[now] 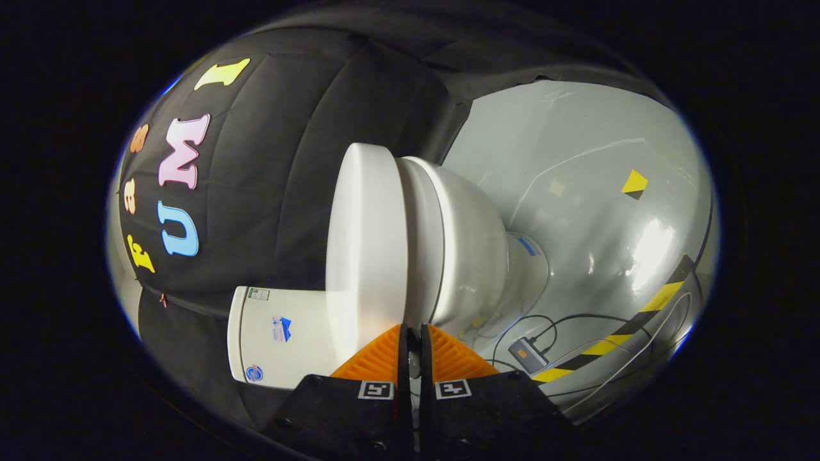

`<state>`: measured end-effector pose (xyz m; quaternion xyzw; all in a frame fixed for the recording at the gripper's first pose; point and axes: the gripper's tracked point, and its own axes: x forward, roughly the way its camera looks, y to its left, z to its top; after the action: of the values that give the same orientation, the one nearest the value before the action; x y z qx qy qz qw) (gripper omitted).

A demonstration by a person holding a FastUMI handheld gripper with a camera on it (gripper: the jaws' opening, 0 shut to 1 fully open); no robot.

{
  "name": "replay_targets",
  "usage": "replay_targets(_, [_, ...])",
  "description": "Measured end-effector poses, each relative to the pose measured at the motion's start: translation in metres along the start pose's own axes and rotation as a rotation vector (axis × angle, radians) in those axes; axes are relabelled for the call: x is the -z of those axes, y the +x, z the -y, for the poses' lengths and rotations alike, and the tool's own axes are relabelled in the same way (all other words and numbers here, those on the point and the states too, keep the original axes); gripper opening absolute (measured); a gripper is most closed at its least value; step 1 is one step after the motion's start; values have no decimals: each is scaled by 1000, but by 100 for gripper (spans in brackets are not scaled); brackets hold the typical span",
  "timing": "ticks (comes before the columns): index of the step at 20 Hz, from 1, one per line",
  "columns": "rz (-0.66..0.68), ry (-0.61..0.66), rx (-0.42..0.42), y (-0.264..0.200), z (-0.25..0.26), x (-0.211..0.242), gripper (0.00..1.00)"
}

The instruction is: Open the toilet lid.

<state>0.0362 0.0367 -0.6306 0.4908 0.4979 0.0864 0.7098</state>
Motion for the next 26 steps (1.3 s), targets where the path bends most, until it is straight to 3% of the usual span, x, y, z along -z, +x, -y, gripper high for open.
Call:
replay_targets(4, [36, -120, 94, -8, -10, -1, 8])
replay_targets(11, [61, -187, 185, -33, -68, -2, 6])
replay_targets(19, [136, -443, 282, -63, -166, 14, 5])
replay_targets(23, [204, -567, 370, -69, -196, 25, 5])
replay_targets(26, [218, -614, 385, -73, -219, 37, 6])
